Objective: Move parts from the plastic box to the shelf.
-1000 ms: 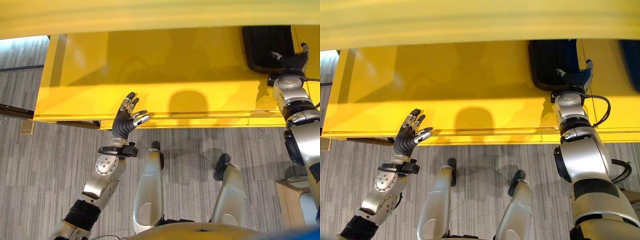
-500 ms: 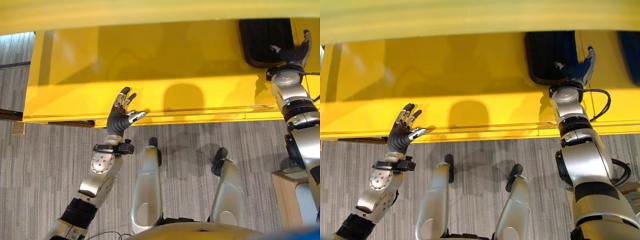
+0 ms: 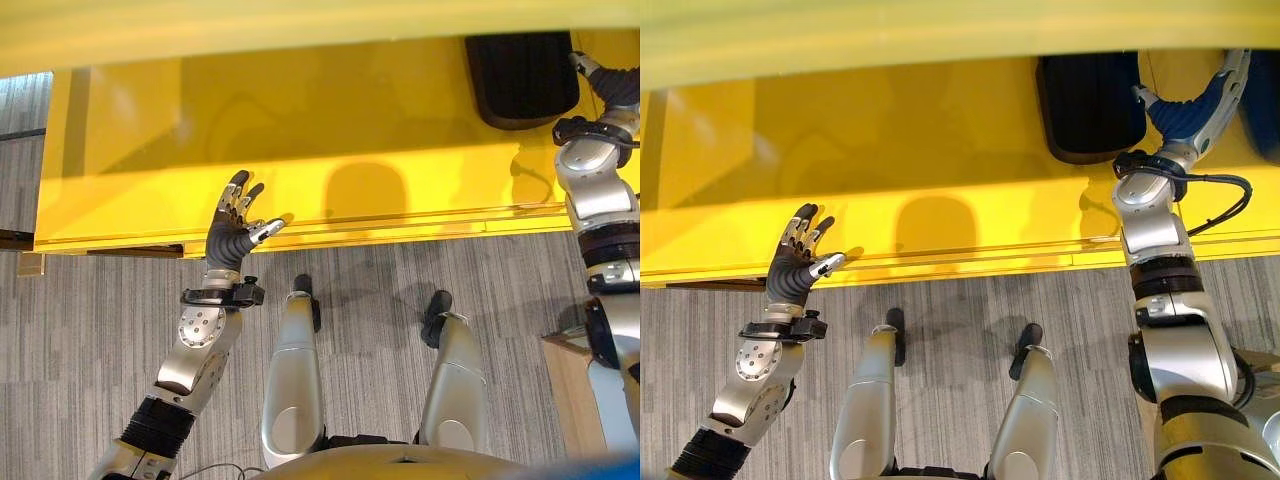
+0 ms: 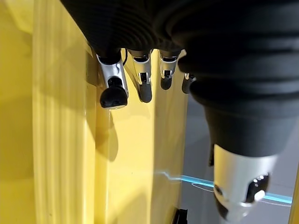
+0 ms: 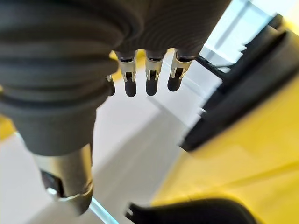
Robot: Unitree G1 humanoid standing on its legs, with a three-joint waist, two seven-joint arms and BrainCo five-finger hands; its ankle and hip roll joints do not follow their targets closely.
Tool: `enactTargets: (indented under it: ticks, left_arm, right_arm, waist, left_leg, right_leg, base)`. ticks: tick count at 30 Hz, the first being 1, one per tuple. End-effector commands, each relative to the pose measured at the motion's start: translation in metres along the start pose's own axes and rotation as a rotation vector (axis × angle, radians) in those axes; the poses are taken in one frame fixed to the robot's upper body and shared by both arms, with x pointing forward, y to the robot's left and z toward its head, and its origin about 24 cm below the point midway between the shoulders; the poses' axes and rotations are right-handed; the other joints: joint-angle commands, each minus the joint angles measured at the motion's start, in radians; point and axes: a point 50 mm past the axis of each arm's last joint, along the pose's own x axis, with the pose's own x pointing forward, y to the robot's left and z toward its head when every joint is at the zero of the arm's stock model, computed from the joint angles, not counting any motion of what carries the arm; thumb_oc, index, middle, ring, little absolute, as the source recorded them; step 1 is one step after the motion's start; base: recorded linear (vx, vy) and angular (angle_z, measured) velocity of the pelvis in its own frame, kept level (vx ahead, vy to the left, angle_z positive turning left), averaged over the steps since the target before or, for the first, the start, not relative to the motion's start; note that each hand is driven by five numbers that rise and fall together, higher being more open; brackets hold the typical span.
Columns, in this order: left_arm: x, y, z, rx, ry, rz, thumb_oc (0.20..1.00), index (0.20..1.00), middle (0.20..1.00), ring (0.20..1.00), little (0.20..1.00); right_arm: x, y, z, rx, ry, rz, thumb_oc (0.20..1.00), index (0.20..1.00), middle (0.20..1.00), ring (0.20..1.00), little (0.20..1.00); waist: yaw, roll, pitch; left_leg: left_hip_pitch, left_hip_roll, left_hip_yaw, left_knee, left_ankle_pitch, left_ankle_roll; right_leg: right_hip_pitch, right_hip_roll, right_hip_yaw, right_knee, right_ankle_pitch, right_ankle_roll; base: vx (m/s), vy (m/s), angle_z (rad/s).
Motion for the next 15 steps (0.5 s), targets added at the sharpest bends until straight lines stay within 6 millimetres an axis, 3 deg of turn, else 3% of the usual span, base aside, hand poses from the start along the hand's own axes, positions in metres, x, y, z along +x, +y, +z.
enactTargets:
  ticks: [1, 8, 15]
  left_arm:
    - [0.0, 0.004, 0.004, 0.023, -0.027, 0.025, 1.0, 1.0, 1.0, 1.0, 1.0]
    - [0.0, 0.006, 0.006, 0.042, -0.04, 0.044, 1.0, 1.0, 1.0, 1.0, 1.0]
    - [-0.004, 0.008, 0.004, 0.043, -0.023, 0.062, 1.0, 1.0, 1.0, 1.0, 1.0]
  right_arm:
    - [0.013, -0.023, 0.014, -0.038, -0.117, -0.132, 1.0, 1.0, 1.0, 1.0, 1.0]
    - [-0.008, -0.035, 0.027, 0.02, -0.213, -0.198, 1.0, 1.0, 1.0, 1.0, 1.0]
    - [-0.065, -0.034, 0.023, 0.257, -0.192, -0.094, 1.0, 1.0, 1.0, 1.0, 1.0]
  waist:
    - [-0.01, -0.001, -0.016]
    - [-0.019, -0.009, -0.024]
    - [-0.045, -0.026, -0.047]
  left_leg:
    - [-0.025, -0.002, -0.003, -0.042, 0.049, 0.015]
    - [-0.021, 0.0, -0.003, -0.038, 0.044, 0.018]
    - [0.032, 0.011, 0.002, -0.061, 0.044, 0.016]
  right_leg:
    - [0.031, 0.034, -0.001, 0.11, -0.095, -0.043]
    - [0.031, 0.036, 0.002, 0.114, -0.099, -0.043]
    - [0.076, 0.049, 0.007, 0.086, -0.092, -0.04]
  base:
    - [0.0, 0.0, 0.0]
    - [0.0, 0.0, 0.0]
    - [0.01, -0.007, -0.01]
